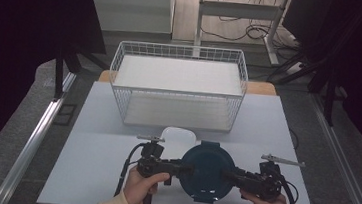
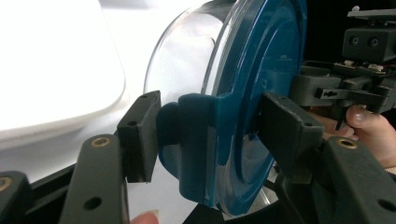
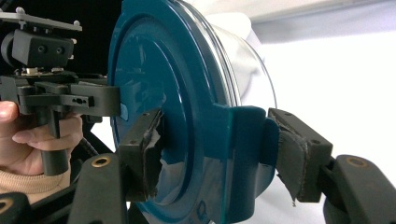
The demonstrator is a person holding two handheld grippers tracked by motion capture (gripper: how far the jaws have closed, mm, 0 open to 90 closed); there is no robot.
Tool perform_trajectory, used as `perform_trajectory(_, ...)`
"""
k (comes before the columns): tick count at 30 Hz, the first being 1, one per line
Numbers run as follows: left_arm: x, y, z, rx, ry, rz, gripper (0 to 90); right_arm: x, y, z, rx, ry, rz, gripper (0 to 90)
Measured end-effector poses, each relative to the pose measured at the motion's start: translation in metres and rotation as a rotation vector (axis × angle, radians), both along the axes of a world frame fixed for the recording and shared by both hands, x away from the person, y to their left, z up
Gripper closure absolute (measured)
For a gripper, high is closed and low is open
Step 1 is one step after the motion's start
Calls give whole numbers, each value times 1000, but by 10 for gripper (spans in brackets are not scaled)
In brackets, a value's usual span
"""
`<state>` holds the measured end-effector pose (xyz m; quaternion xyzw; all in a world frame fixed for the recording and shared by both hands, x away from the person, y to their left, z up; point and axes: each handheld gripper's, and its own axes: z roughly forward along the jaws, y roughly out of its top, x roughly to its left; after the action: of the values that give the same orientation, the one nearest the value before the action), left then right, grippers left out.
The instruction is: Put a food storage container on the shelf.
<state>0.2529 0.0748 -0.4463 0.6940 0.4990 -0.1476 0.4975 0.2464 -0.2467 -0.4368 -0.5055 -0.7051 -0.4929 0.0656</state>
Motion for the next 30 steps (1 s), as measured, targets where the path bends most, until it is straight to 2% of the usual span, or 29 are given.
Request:
perform_trajectory(6, 7, 7, 10, -2, -9, 4, 408, 6, 5, 9, 0, -15, 9, 379)
perform_trajectory(11, 15, 16, 19, 7, -18, 20, 409, 19, 14, 15, 8, -22, 23, 379)
perform_trajectory(15, 24, 25, 23, -18, -14, 30, 409, 31, 23, 25, -7, -34, 42, 380)
perform_trajectory(23, 31, 34, 31, -28, -25, 44, 410, 43, 32, 37, -21, -50, 54, 380)
perform_trajectory(30, 40, 41, 44, -37, -43, 54, 411, 56, 40, 53, -30, -65, 71, 380)
